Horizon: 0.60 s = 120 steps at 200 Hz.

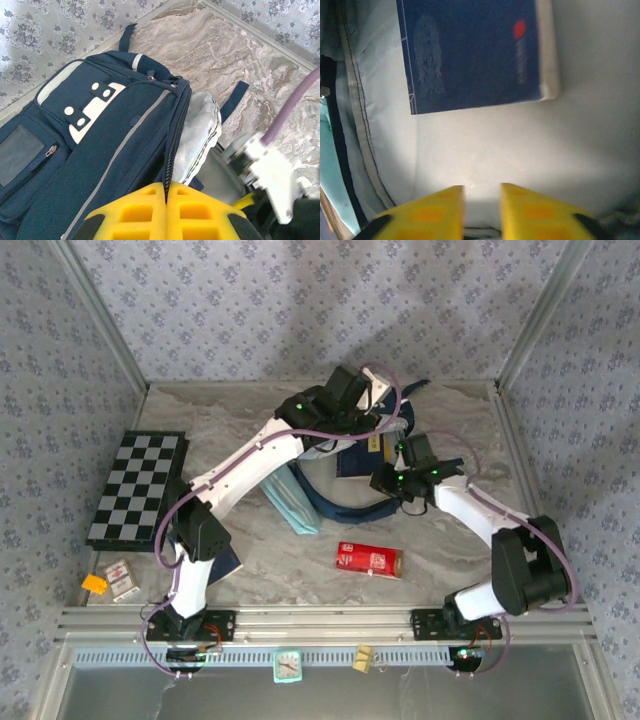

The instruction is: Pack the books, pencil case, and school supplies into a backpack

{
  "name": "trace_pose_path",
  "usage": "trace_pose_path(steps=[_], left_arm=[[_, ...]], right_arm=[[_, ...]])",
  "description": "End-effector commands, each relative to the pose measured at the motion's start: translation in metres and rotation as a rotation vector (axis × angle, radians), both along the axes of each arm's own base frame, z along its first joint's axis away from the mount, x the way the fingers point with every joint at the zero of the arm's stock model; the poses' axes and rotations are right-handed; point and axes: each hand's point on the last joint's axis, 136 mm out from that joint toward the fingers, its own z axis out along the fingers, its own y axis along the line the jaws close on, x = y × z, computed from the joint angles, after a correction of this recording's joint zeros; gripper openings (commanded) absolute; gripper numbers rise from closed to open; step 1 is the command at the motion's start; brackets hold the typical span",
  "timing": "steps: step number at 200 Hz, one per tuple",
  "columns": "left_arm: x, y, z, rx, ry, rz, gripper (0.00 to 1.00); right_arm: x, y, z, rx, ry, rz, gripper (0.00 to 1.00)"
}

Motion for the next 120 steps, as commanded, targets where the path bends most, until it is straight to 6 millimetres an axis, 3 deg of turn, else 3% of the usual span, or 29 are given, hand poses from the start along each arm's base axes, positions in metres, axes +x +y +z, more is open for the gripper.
trace_pose_path(steps=[1,23,42,61,79,99,120], left_arm=[[0.005,-0.01,0.052,-0.118,-0.112,0.005,0.0],[0.004,-0.009,0.053,-0.12,-0.111,0.011,0.0],[0.005,-0.008,0.053,-0.117,-0.111,0.015,0.0],[0.004,-0.009,0.05,-0.115,-0.104,0.014,0.0],[0.005,-0.008,0.048,-0.108,-0.103,0.021,0.0],[0.007,-0.008,0.044,-0.099,-0.103,0.032,0.0],[0.009,-0.007,0.041,-0.088,-0.104,0.037,0.0]], right_arm=[[0.023,0.019,-0.01,0.013,-0.04,-0.06,0.16],[0.048,0.024,-0.027,-0.03,-0.067,-0.107,0.04],[0.075,0.019,-0.035,-0.024,-0.141,-0.168,0.01],[0.106,0.015,-0.016,0.019,-0.287,-0.216,0.0],[0.123,0.013,0.0,0.033,-0.382,-0.221,0.02],[0.127,0.014,-0.004,0.036,-0.34,-0.181,0.02],[0.108,0.016,-0.01,0.03,-0.309,-0.109,0.09]])
